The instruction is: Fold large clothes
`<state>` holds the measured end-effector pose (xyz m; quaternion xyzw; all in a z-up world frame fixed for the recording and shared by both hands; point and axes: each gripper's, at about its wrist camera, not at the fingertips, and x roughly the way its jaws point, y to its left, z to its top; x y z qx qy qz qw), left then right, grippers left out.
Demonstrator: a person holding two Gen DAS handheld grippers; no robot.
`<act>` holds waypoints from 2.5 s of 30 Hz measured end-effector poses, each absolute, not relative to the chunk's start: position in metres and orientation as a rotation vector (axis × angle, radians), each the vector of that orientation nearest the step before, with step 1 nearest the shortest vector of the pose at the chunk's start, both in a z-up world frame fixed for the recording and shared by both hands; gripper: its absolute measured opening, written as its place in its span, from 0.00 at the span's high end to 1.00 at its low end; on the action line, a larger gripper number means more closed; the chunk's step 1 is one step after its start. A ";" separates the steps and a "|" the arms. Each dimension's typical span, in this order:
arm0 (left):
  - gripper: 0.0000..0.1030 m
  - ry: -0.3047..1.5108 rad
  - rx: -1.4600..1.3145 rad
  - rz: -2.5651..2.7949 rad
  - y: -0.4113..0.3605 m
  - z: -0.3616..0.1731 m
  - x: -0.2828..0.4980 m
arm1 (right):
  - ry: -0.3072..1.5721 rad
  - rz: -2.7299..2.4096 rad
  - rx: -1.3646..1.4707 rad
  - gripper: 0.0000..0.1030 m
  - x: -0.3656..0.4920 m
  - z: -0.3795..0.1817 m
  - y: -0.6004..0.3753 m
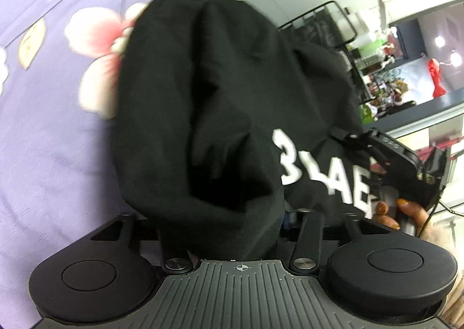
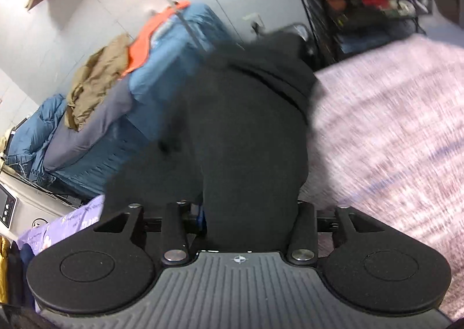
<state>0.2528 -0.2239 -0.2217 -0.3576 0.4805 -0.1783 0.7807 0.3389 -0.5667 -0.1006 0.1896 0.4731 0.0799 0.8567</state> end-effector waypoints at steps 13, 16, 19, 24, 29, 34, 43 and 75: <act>0.00 1.122 -0.729 -0.252 -0.146 -0.235 0.244 | 0.771 -0.021 0.076 0.16 0.238 -0.034 -0.518; 0.00 1.099 -0.636 -0.241 -0.151 -0.228 0.243 | 0.733 0.013 0.026 0.16 0.202 -0.032 -0.500; 0.00 1.103 -0.664 -0.206 -0.143 -0.232 0.233 | 0.747 0.090 -0.089 0.25 0.181 -0.041 -0.477; 0.00 1.128 -0.614 -0.225 -0.147 -0.234 0.232 | 0.902 0.050 -0.225 0.29 0.185 -0.093 -0.462; 0.00 1.131 -0.488 -0.217 -0.157 -0.203 0.238 | 0.937 -0.025 -0.288 0.24 0.192 -0.097 -0.449; 0.00 1.116 -0.244 -0.280 -0.169 -0.155 0.220 | 0.983 -0.123 -0.189 0.18 0.179 -0.075 -0.449; 0.00 1.031 0.062 -0.270 -0.210 -0.111 0.182 | 1.055 -0.181 -0.197 0.02 0.151 -0.042 -0.438; 0.00 1.198 0.216 -0.212 -0.268 -0.087 0.192 | 1.079 -0.197 -0.091 0.01 0.145 -0.011 -0.437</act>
